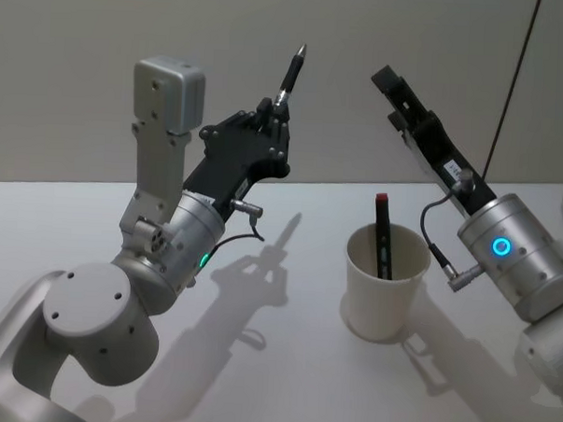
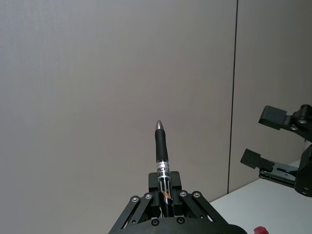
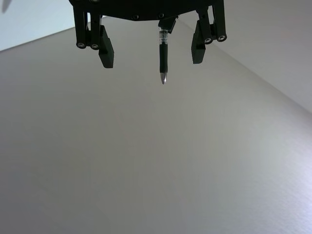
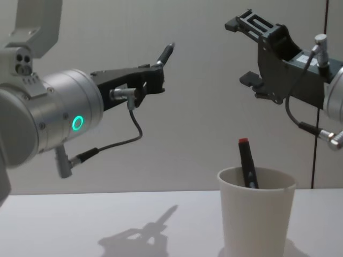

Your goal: Place the pen into the pen holder.

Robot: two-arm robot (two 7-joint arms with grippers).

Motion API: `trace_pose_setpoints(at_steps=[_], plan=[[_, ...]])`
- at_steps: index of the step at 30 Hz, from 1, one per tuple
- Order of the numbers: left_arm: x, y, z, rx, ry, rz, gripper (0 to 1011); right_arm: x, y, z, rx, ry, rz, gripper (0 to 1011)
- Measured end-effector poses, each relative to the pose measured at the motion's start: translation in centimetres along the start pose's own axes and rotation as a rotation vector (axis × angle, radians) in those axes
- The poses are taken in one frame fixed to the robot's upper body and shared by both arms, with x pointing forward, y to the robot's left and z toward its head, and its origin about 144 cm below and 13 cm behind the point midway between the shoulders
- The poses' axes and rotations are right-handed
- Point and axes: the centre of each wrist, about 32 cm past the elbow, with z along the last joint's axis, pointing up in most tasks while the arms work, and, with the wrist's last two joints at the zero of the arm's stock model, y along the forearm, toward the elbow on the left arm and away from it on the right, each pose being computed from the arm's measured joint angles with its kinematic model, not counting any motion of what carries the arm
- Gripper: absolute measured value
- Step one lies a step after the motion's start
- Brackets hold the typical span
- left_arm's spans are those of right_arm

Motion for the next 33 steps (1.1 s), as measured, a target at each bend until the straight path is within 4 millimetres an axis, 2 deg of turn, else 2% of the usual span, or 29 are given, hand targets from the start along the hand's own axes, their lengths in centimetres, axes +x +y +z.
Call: trace_pose_setpoints(at_steps=[13, 23, 33], plan=[[0.0, 0.1, 0.9, -0.019, -0.048, -0.074, 141, -1.8, -0.1, 1.4, -0.064, 0.128, -0.067, 1001], [0.0, 0.1, 1.2, -0.027, -0.062, -0.099, 141, -4.0, 1.1, 2.8, -0.117, 0.219, -0.049, 1001], [0.0, 0.2, 1.3, -0.031, -0.068, -0.112, 141, -5.3, 2.1, 3.3, -0.143, 0.235, -0.020, 1001]])
